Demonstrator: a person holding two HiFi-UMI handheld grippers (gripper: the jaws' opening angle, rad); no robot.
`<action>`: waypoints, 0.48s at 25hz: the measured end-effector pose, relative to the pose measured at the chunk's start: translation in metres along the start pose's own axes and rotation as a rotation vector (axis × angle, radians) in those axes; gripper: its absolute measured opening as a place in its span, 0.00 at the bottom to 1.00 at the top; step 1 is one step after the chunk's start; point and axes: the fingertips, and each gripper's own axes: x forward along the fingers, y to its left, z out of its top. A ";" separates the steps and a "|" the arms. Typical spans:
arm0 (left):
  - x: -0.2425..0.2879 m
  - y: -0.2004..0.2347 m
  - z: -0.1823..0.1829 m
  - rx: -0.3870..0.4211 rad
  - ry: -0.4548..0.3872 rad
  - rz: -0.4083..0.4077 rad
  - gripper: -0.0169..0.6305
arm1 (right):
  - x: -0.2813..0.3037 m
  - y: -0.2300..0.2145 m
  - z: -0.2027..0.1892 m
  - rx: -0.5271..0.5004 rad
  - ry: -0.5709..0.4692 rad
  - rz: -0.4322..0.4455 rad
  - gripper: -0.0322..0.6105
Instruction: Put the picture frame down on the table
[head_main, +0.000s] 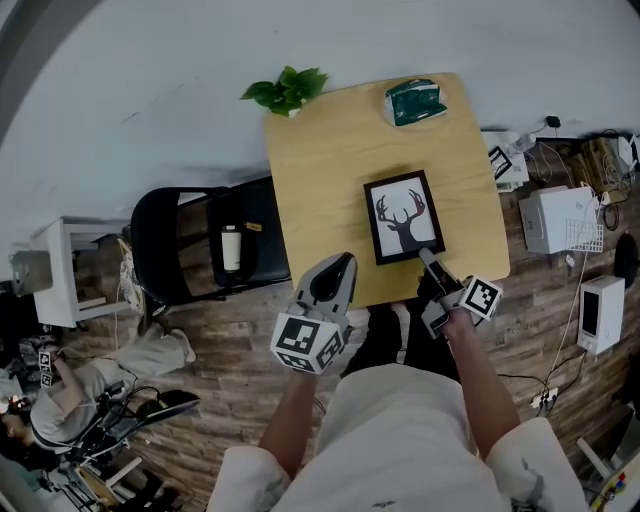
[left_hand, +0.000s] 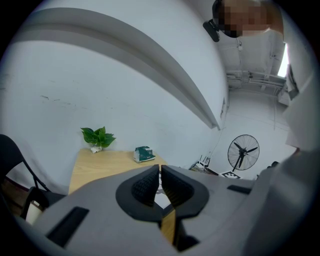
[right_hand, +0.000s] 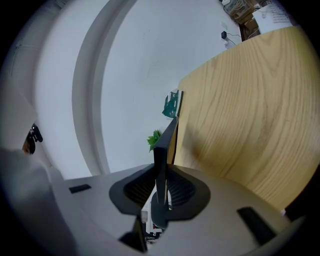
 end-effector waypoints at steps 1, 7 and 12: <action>0.000 0.000 0.000 -0.001 0.001 -0.001 0.05 | 0.000 -0.002 0.000 0.004 -0.001 -0.008 0.15; 0.000 0.001 -0.001 -0.002 0.001 -0.001 0.05 | -0.002 -0.014 -0.004 0.047 -0.009 -0.040 0.16; 0.000 0.002 -0.003 -0.003 0.004 0.000 0.05 | -0.003 -0.021 -0.005 0.049 -0.005 -0.056 0.16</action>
